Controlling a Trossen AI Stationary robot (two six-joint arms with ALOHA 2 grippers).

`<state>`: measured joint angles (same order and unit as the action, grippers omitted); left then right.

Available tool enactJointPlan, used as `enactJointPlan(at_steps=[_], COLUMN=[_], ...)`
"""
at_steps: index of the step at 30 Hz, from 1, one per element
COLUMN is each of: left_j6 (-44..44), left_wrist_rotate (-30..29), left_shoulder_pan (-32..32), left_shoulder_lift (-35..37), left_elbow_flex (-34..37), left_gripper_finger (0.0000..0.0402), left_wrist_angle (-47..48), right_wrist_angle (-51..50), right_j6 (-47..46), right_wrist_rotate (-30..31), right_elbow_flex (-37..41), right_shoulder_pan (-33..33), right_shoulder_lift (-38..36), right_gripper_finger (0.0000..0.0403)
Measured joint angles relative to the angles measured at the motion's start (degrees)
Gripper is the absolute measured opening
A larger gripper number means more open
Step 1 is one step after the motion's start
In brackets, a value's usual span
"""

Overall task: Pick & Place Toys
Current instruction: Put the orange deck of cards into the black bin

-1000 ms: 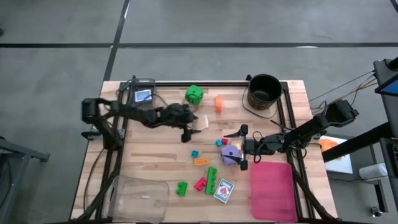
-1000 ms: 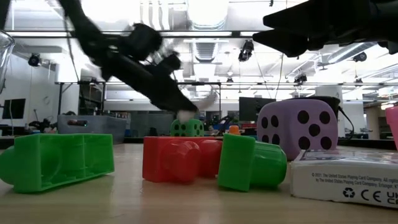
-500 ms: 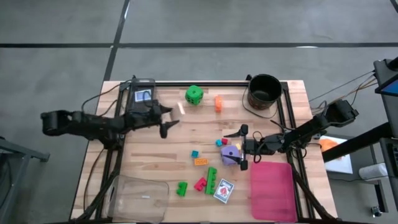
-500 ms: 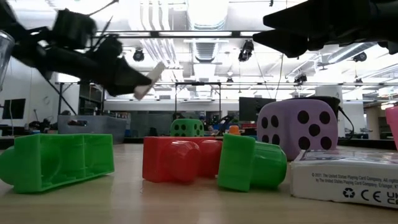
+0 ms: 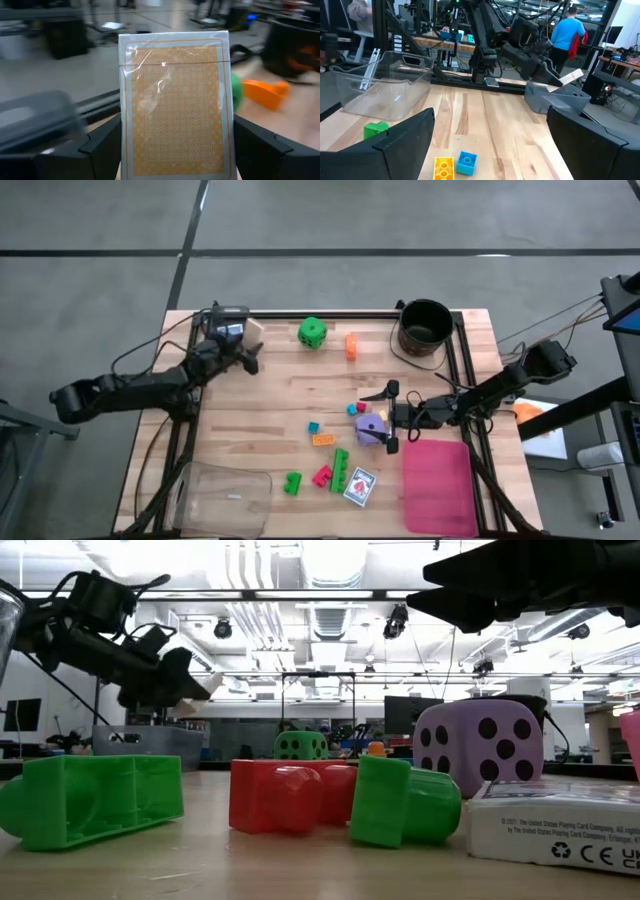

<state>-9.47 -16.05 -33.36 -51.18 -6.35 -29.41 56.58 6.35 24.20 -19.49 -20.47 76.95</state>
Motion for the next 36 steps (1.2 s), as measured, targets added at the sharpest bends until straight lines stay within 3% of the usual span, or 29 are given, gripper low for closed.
enactJointPlan(at_steps=[8, 11, 21, 25, 27, 32, 36], left_j6=[-2.8, -3.0, -4.1, -4.4, -4.5, -4.5, -4.2], left_wrist_rotate=[-15.2, -17.9, -20.4, -20.4, -20.9, -21.0, -20.8], left_shoulder_pan=[-2.0, -2.0, -2.0, -2.0, -2.0, -2.0, -2.0], left_shoulder_lift=[0.1, 0.1, 0.1, 0.1, 0.1, 0.1, 0.1], left_elbow_flex=[0.0, 0.0, 0.0, -0.1, -0.1, -0.1, -0.1], left_gripper_finger=[0.0297, 0.0297, 0.0299, 0.0370, 0.0381, 0.0339, 0.0326], left_wrist_angle=[5.4, 7.1, 11.5, 11.7, 11.7, 11.7, 11.5], right_wrist_angle=[0.0, 0.0, 0.0, 0.0, 0.0, 0.0, 0.0], right_j6=[0.0, 0.0, 0.0, 0.0, 0.0, 0.0, 0.0], right_wrist_rotate=[0.0, 0.0, 0.0, 0.0, 0.0, 0.0, 0.0], right_elbow_flex=[0.0, 0.0, 0.0, 0.0, 0.0, 0.0, 0.0], right_shoulder_pan=[0.0, 0.0, 0.0, 0.0, 0.0, 0.0, 0.0], right_shoulder_lift=[0.2, 0.3, 0.3, 0.3, 0.3, 0.3, 0.3], right_gripper_finger=[0.0385, 0.0385, 0.0385, 0.0385, 0.0385, 0.0385, 0.0385])
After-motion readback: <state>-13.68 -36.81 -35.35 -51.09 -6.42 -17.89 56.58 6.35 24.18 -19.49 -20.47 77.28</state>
